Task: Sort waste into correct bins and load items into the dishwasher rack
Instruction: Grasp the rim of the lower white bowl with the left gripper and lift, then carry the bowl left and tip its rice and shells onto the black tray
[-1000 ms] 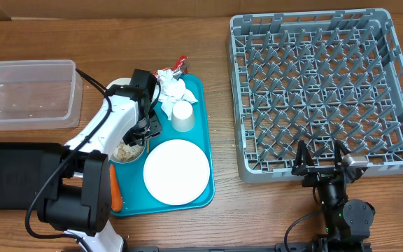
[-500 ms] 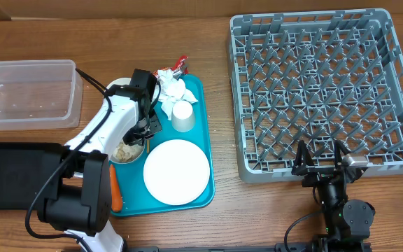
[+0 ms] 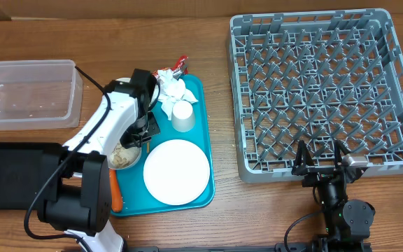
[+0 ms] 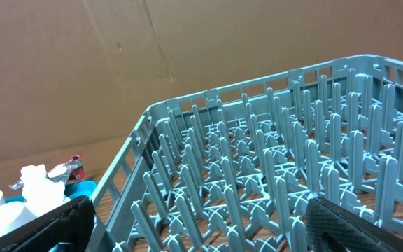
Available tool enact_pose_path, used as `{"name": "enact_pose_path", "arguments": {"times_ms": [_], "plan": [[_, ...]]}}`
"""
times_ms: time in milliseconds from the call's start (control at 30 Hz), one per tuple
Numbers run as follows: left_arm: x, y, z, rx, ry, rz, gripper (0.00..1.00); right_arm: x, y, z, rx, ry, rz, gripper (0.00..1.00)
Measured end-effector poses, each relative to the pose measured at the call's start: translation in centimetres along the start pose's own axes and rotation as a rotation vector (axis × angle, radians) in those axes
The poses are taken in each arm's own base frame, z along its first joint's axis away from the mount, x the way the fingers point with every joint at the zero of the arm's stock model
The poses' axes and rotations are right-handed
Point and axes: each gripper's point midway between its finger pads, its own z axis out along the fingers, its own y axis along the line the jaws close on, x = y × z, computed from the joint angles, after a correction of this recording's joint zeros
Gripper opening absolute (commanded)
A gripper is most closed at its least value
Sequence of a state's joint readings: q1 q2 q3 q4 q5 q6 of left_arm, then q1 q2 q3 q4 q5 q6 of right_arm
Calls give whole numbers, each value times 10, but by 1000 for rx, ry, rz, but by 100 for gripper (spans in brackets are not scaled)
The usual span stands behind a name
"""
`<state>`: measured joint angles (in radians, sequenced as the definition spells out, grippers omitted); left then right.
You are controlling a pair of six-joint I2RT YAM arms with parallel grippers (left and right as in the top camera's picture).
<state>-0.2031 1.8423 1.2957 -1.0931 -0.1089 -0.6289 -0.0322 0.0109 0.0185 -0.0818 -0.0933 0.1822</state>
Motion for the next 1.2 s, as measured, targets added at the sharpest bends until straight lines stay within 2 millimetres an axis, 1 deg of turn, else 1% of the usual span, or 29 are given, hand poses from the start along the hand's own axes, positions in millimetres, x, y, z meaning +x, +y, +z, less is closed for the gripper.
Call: {"name": "enact_pose_path", "arguments": {"times_ms": [233, 367, 467, 533, 600, 667, 767, 800, 833, 900, 1033, 1133, 1200], "plan": [[-2, 3, -34, -13, 20, 5, 4, 0, 0, 0, 0, 0, 0, 100], [-5, 4, -50, -9, 18, 4, 4, 0, 0, 0, 0, 0, 0, 100], [-8, 12, -61, 6, 6, -21, 4, 0, 0, 0, 0, 0, 0, 100], [-11, 26, -71, 21, -8, -62, 4, 0, 0, 0, 0, 0, 0, 100], [-16, 44, -81, 39, -25, -120, 4, 0, 0, 0, 0, 0, 0, 100], [-22, 69, -92, 61, -45, -196, 4, 0, 0, 0, 0, 0, 0, 100], [-32, 104, -104, 116, -66, -301, 4, 0, 0, 0, 0, 0, 0, 100], [-34, 113, -105, 135, -65, -325, 4, 0, 0, 0, 0, 1, 0, 100], [-37, 126, -105, 160, -61, -359, 4, 0, 0, 0, 0, 0, 0, 100], [-42, 143, -104, 204, -56, -407, 4, 0, 0, 0, 0, 0, 0, 100], [-55, 170, -102, 329, -77, -466, 4, 0, 0, 0, 0, 0, 0, 100], [-59, 190, -97, 415, -86, -507, 4, 0, 0, 0, 0, 0, 0, 100], [-60, 207, -93, 457, -103, -544, 4, 0, 0, 0, 0, 0, 0, 100]]}}
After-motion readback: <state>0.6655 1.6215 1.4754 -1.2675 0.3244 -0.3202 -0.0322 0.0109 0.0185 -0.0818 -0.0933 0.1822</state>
